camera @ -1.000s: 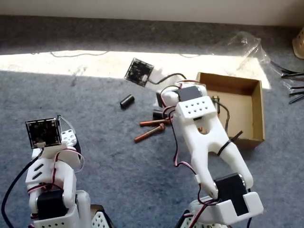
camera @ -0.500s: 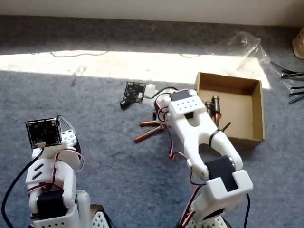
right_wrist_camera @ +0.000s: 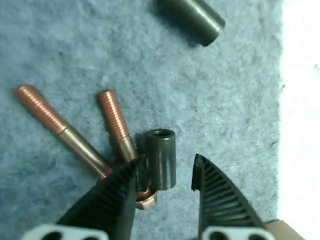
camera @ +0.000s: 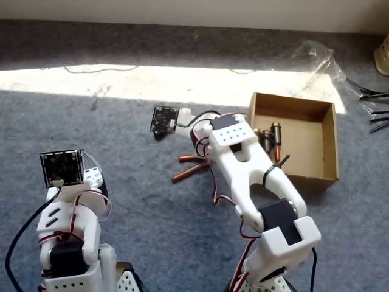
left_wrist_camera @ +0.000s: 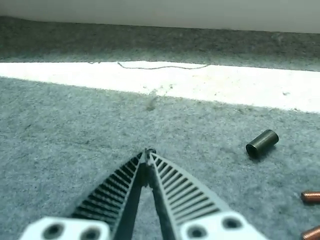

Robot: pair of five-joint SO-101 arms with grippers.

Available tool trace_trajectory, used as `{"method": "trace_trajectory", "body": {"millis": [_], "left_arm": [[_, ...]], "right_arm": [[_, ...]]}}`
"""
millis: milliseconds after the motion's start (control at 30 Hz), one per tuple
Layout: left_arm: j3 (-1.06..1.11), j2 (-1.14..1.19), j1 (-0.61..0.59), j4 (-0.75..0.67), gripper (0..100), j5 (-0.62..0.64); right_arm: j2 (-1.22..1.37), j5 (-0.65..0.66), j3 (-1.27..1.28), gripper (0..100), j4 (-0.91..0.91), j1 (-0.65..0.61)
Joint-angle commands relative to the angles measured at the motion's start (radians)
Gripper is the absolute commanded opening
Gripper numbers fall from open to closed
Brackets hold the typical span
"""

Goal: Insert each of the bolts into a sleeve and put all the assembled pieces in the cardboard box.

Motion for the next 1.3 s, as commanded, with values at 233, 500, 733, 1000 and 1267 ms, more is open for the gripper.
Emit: {"method": "trace_trajectory", "body": {"millis": [233,500,733,1000,1267], "left_arm": [[-0.008,-0.01,0.015,0.003,1,-0.009],[0.019,-0.01,0.015,-0.003,1,-0.009],[0.019,-0.01,0.015,-0.003,1,-0.009],[0.036,-0.01,0.015,-0.003,1,-0.009],[0.039,-0.01,0.016,-0.003,1,-0.009]], "right_arm": [[0.001,0.014,-0.047,13.1,-0.021,-0.013],[0.14,0.011,-0.076,13.1,-0.021,-0.012],[0.151,0.012,-0.136,13.0,-0.021,0.016],[0.171,0.015,-0.188,13.0,-0.013,0.064],[0.174,0.089,-0.203,13.1,0.056,0.067]]}}
